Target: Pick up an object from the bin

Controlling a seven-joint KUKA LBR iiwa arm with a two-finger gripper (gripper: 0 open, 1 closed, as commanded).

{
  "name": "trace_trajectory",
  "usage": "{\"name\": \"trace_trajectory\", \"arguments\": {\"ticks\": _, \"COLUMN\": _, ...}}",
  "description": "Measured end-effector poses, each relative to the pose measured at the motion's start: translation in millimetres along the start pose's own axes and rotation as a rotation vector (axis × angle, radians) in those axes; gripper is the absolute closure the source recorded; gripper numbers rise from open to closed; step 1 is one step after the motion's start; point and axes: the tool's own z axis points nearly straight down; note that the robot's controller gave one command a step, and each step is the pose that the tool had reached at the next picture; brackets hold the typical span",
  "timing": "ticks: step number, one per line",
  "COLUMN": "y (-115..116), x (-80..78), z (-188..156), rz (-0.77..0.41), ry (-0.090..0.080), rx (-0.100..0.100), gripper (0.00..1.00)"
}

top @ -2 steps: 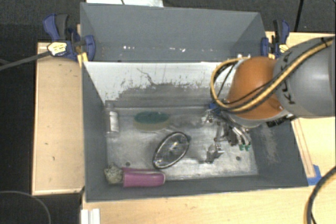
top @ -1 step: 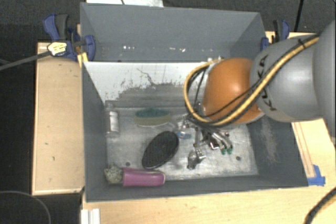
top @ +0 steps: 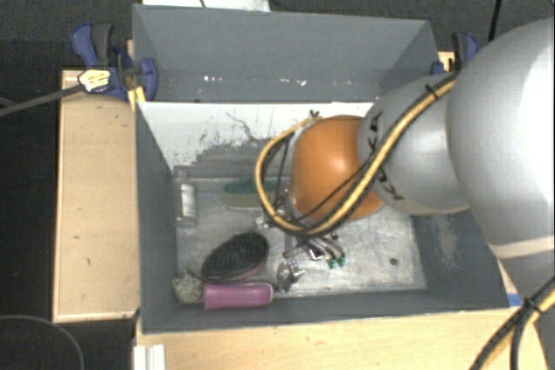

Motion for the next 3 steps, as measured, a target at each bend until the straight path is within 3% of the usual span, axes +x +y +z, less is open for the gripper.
{"name": "trace_trajectory", "arguments": {"ticks": 1, "y": 57, "x": -1.1, "z": 1, "rz": -0.219, "ry": -0.006, "rx": 0.007, "gripper": 0.0}}
{"name": "trace_trajectory", "arguments": {"ticks": 2, "y": -19, "x": -7.8, "z": -31, "rz": -0.378, "ry": -0.003, "rx": 0.006, "gripper": 0.0}}
{"name": "trace_trajectory", "arguments": {"ticks": 3, "y": -38, "x": -32.4, "z": -81, "rz": -0.161, "ry": -0.006, "rx": 0.003, "gripper": 0.0}}
